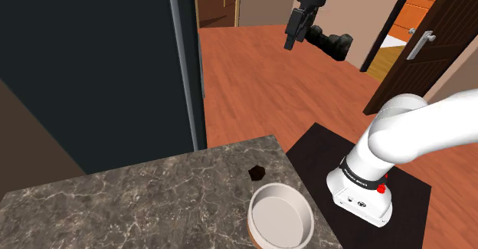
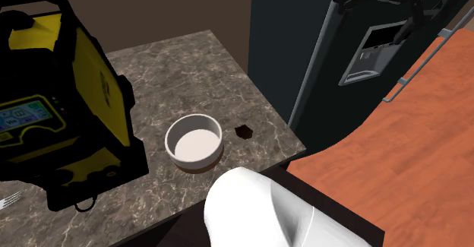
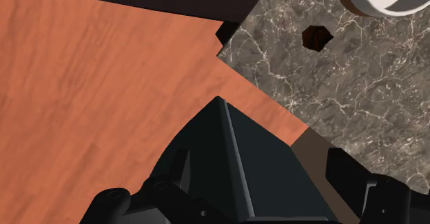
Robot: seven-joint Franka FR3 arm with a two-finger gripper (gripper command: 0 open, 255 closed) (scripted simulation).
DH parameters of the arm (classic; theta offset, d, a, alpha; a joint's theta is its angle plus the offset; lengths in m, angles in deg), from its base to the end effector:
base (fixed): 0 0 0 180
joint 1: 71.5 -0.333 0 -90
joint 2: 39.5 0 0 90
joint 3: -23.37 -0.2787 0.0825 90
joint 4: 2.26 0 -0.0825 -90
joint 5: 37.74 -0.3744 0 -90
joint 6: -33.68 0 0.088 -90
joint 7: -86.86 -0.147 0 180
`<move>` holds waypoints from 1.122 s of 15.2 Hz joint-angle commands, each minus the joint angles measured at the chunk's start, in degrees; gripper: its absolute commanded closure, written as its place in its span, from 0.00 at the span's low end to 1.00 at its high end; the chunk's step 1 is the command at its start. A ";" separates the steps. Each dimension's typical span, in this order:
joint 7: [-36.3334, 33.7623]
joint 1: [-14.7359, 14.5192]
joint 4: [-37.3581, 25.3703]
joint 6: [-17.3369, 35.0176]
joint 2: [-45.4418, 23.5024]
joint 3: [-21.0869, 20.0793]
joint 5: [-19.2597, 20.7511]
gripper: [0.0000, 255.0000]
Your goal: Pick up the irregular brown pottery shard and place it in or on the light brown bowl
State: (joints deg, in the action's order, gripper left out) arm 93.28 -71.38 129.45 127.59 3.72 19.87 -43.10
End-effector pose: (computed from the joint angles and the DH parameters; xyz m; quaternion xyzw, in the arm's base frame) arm 0.3418 0.0366 0.5465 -0.9956 -0.0770 -0.0476 0.0242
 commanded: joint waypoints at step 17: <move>-10.25 -7.61 25.84 22.10 3.39 -15.25 -9.04 0.00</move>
State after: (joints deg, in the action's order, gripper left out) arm 83.88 -78.26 153.56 147.64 7.37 5.90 -51.24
